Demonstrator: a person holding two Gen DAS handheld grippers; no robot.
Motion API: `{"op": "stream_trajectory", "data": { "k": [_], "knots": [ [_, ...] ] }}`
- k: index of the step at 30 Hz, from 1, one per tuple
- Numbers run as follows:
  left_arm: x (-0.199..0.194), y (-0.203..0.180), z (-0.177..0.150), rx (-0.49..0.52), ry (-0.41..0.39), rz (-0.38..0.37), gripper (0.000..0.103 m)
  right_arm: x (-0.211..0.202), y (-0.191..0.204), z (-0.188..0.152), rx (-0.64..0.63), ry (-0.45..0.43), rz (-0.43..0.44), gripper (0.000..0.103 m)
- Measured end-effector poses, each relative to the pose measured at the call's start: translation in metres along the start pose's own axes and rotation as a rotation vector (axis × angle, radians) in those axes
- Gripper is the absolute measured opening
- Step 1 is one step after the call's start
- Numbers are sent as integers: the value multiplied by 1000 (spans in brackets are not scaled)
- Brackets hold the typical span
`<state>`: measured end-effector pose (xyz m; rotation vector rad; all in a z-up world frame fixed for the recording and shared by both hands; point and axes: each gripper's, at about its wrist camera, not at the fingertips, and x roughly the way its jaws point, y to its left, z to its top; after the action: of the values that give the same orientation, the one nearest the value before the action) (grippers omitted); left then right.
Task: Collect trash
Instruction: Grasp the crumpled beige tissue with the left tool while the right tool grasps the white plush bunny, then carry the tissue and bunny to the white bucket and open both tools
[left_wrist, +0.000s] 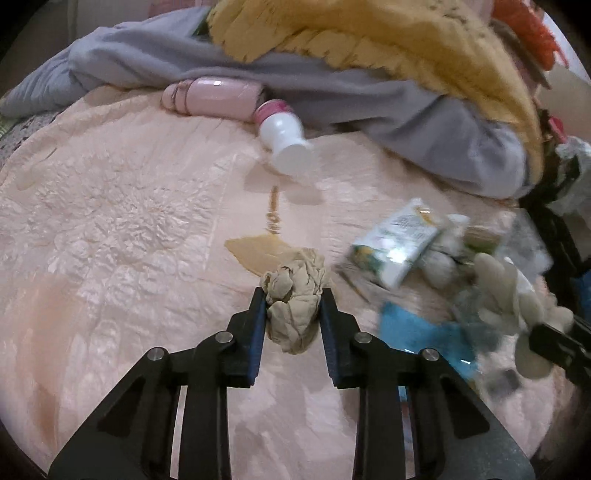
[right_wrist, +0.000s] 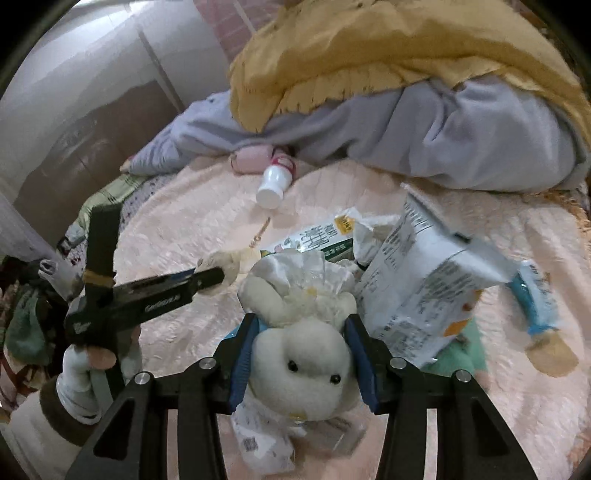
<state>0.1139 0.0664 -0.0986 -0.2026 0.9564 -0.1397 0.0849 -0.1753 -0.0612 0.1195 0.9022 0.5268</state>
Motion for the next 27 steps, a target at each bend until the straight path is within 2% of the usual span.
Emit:
{"op": "stream_trajectory", "data": {
  "k": [5, 14, 27],
  "knots": [
    [-32, -21, -9, 8, -44, -63, 25, -37, -8, -12, 23, -46, -15, 46],
    [-74, -76, -27, 104, -95, -73, 25, -80, -26, -45, 77, -81, -54, 46],
    [-93, -149, -51, 240, -132, -78, 25, -124, -43, -70, 124, -136, -98, 46]
  ]
}}
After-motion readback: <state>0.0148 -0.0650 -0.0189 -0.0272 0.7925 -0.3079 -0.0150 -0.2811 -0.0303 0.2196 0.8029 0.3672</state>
